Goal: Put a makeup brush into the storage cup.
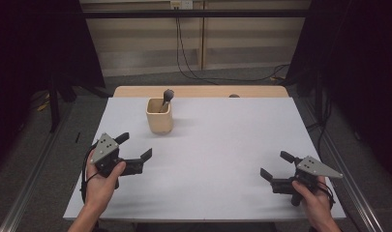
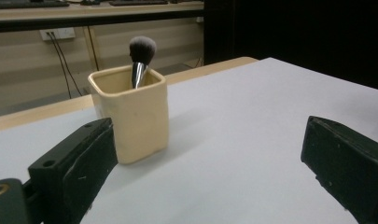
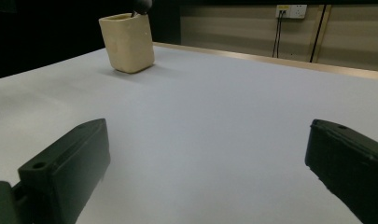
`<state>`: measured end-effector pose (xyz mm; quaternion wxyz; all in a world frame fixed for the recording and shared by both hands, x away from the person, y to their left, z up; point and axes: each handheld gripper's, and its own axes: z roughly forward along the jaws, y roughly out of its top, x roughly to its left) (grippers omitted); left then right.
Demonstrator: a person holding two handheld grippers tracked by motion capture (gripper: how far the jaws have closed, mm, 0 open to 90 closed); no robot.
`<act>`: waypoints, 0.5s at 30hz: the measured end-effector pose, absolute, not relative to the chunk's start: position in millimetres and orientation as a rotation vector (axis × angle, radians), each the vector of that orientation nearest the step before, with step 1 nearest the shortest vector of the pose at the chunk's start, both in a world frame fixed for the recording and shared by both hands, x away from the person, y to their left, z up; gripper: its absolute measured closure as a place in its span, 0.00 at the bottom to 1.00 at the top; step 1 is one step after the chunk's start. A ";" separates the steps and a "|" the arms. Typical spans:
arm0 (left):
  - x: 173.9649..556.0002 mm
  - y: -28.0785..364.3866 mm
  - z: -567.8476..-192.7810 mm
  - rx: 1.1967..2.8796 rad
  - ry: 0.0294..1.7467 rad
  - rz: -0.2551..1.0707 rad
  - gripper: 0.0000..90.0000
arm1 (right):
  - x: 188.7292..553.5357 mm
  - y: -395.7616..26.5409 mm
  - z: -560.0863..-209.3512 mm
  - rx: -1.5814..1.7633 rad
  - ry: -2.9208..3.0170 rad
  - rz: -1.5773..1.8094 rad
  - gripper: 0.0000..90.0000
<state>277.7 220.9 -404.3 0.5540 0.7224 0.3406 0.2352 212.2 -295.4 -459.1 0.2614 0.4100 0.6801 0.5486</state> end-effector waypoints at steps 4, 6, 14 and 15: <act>268.9 224.5 -407.2 1.696 0.841 0.575 0.03 | 212.2 -295.0 -459.4 1.112 1.843 1.485 0.00; 263.6 224.2 -407.5 1.701 0.834 0.581 0.04 | 212.3 -294.6 -459.3 1.112 1.843 1.485 0.00; 241.0 229.6 -416.2 1.718 0.853 0.566 0.04 | 211.2 -296.0 -458.6 1.111 1.832 1.487 0.00; 237.7 231.5 -418.1 1.725 0.853 0.568 0.04 | 211.1 -296.0 -458.5 1.110 1.834 1.486 0.00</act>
